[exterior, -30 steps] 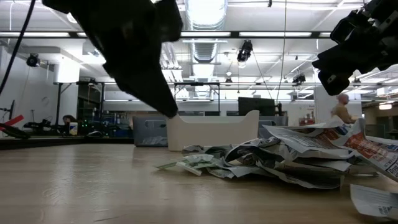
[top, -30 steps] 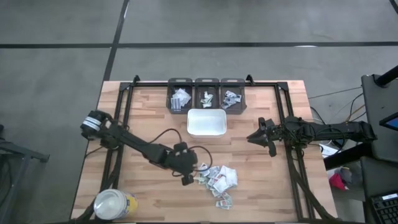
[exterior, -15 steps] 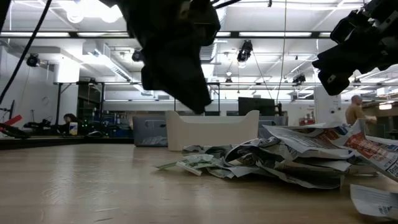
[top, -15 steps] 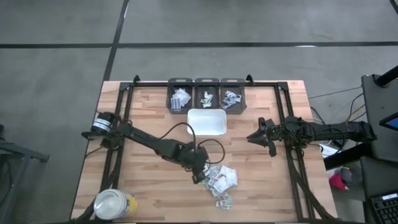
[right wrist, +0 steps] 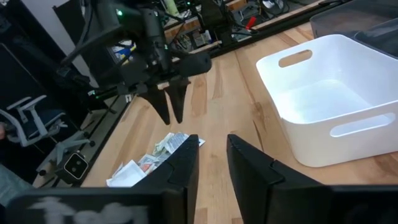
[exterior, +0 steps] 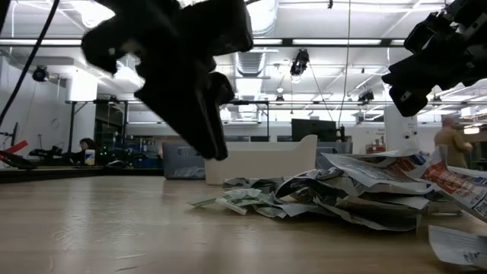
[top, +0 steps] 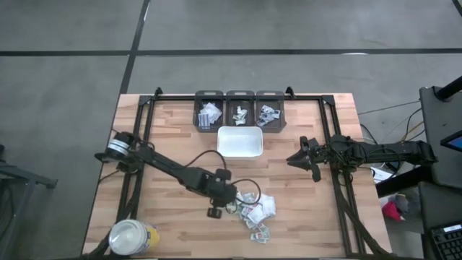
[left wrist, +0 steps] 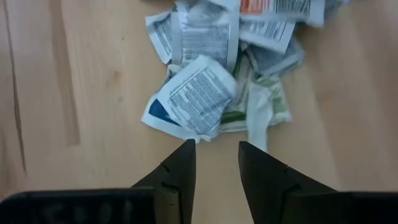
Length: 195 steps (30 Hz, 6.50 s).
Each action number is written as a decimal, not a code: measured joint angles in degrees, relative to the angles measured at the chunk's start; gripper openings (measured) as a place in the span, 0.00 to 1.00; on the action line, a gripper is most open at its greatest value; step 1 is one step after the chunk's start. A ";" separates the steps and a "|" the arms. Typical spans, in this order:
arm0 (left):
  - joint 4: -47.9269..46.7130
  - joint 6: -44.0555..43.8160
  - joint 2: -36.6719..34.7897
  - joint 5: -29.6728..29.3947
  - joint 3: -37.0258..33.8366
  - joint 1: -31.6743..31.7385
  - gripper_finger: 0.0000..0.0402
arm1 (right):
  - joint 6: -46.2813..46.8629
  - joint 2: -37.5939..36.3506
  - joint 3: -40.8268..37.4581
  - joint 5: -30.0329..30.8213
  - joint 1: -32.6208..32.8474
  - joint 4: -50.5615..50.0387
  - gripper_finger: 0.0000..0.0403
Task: Pick & Place First Aid Supplies
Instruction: Put the white alcohol pad into the right black bin
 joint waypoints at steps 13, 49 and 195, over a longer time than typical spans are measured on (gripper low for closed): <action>1.90 9.06 3.01 -3.86 0.07 -0.47 0.29 | 0.00 -0.01 0.00 -0.02 0.02 0.01 0.18; 4.64 18.82 5.79 -24.04 -0.26 -6.94 0.29 | 0.00 0.00 0.00 -0.01 0.00 0.00 0.17; 55.22 -49.16 -2.84 28.69 4.09 18.90 0.00 | -13.50 26.61 29.87 -1.70 0.00 -7.38 0.56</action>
